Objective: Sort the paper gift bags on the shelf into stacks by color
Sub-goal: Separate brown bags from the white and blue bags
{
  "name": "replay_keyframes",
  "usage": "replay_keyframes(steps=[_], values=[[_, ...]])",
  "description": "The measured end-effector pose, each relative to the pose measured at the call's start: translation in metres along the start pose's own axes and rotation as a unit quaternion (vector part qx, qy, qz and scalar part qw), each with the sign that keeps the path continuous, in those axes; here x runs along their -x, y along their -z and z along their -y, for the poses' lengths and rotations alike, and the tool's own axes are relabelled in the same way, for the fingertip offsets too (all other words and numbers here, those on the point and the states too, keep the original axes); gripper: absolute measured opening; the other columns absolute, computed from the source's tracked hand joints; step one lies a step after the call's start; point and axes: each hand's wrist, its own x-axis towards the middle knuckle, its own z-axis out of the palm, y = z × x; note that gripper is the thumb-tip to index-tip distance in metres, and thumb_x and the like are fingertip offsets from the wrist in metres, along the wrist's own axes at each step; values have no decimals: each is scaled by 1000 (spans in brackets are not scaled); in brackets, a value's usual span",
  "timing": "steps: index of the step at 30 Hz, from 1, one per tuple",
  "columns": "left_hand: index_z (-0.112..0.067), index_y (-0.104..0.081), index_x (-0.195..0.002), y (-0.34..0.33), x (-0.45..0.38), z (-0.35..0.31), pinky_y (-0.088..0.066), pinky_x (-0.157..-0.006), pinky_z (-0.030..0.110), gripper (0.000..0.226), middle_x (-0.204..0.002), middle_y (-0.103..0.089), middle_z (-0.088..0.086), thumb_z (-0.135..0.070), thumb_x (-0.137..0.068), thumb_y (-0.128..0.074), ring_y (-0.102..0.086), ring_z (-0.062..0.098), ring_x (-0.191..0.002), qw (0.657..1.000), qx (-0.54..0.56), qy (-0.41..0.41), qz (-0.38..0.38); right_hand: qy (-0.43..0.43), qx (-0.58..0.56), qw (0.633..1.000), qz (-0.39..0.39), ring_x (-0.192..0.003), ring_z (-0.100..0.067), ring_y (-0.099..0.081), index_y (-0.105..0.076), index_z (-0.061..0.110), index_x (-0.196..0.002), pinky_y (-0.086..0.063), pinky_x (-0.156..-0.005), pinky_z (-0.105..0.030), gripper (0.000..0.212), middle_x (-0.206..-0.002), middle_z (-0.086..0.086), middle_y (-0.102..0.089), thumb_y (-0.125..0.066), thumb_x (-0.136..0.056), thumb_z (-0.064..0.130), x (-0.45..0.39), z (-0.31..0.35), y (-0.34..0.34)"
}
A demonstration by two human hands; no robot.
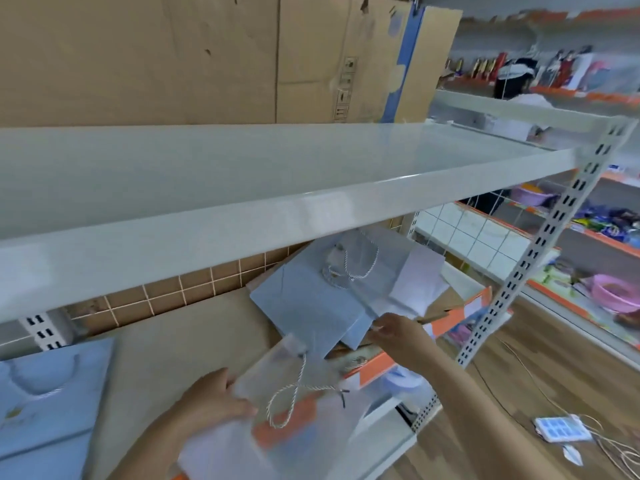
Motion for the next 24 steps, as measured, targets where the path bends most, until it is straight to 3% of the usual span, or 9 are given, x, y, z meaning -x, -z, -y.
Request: replay_keyframes(steps=[2,4,9,13,17,21,24], values=[[-15,-61,-80,7,4,-12,-38,-59,22,41,-76,-61,-2,-37,-48,-73,-56,11,-68,994,98,-5,41,9,-4,1000,1,-99,-18,-61,-61,21,-119,-43,-78,-23,34,-115,0,-67,-60,-89,36,-23,-8,11],[-14,-72,-86,15,10,-26,-45,-66,22,42,-81,-71,0,-31,-48,-71,-65,13,-74,985,156,-21,71,24,5,1000,-20,-108,-21,-59,-59,19,-124,-44,-86,-26,38,-122,-3,-64,-60,-89,36,-47,-17,23],[-12,-72,-76,23,33,-56,-43,-63,27,33,-73,-68,10,-32,-51,-74,-62,19,-64,958,281,-51,21,54,98,989,-93,-123,-33,-45,-47,16,-135,-40,-96,-36,54,-131,-12,-53,-59,-88,39,-105,-51,50],[-10,-69,-89,11,43,-73,-47,-66,29,36,-81,-67,22,-28,-60,-77,-63,24,-70,934,352,-58,-41,49,129,985,-105,-134,-37,-32,-30,12,-144,-32,-106,-44,96,-147,-15,-36,-66,-73,66,-151,-78,70],[-5,-60,-99,-16,45,-98,-41,-73,36,56,-81,-67,25,-35,-56,-81,-63,24,-72,926,365,-20,-100,45,151,985,-72,-142,-38,-17,-6,19,-151,-18,-112,-51,132,-156,-13,-19,-59,-52,88,-190,-87,84],[-6,-61,-95,-39,44,-124,-42,-80,39,61,-82,-69,20,-47,-51,-74,-65,25,-77,925,347,0,-151,70,155,982,-88,-132,-34,-34,-11,19,-150,-29,-103,-46,133,-143,-12,-38,-67,-47,83,-219,-83,93],[-11,-68,-84,-51,42,-138,-41,-84,36,42,-84,-72,10,-42,-56,-73,-65,24,-84,917,348,11,-197,80,156,982,-71,-122,-29,-49,-36,17,-136,-36,-95,-41,106,-126,-8,-55,-73,-52,70,-234,-75,97]])
